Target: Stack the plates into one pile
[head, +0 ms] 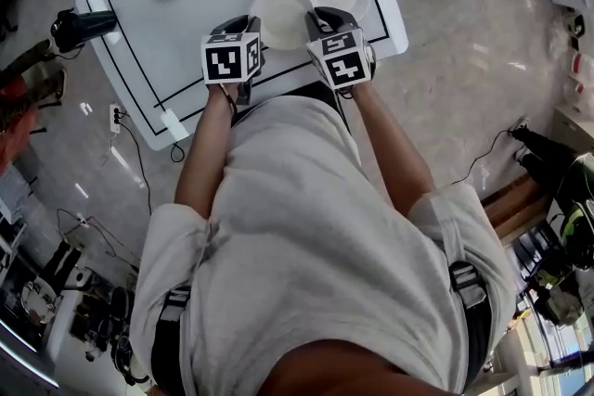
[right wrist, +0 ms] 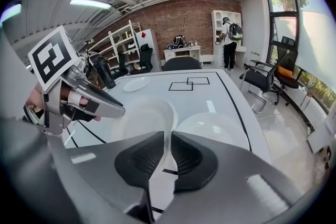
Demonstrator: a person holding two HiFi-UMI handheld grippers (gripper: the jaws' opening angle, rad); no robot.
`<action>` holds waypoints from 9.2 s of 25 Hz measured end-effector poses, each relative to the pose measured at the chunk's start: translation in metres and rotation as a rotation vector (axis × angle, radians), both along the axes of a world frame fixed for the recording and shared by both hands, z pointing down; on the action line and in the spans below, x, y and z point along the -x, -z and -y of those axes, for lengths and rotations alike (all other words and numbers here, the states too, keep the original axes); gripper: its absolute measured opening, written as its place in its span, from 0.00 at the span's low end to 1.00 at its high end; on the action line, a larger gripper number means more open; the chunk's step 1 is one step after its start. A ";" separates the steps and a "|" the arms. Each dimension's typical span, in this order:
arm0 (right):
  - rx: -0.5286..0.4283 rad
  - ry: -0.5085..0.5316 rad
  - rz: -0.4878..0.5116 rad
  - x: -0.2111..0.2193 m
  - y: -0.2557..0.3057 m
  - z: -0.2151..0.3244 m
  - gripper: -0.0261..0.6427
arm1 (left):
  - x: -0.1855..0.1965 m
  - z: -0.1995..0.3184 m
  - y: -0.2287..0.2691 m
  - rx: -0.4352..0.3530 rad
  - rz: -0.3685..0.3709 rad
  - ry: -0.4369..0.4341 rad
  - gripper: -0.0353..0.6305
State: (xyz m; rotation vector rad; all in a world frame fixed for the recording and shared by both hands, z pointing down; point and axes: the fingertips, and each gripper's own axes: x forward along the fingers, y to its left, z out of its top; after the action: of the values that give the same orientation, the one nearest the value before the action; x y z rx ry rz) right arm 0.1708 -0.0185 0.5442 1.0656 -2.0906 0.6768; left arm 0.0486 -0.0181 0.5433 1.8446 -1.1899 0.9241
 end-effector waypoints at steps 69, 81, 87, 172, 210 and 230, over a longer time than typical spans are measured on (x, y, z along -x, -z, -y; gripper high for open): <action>-0.296 -0.015 0.123 -0.044 0.080 0.096 0.04 | -0.024 0.064 0.040 -0.286 -0.037 0.112 0.06; -0.248 0.223 0.191 0.106 0.090 0.078 0.04 | 0.086 0.044 0.061 -0.342 -0.055 0.311 0.06; -0.201 0.309 0.207 0.170 0.084 0.073 0.04 | 0.141 0.035 0.074 -0.349 -0.049 0.400 0.06; -0.006 0.114 0.127 0.291 -0.003 0.174 0.11 | 0.297 0.115 -0.022 -0.036 -0.132 0.421 0.12; -0.088 -0.067 0.098 0.145 0.035 0.120 0.11 | 0.160 0.089 0.011 -0.065 -0.133 0.190 0.12; -0.091 -0.226 0.112 0.038 0.041 0.085 0.11 | 0.056 0.076 0.017 -0.023 -0.111 0.009 0.12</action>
State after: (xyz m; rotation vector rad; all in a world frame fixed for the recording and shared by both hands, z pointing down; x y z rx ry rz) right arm 0.1329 -0.1031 0.5036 1.3575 -2.1320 0.7725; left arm -0.0076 -0.0944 0.5263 1.8821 -1.1443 0.7954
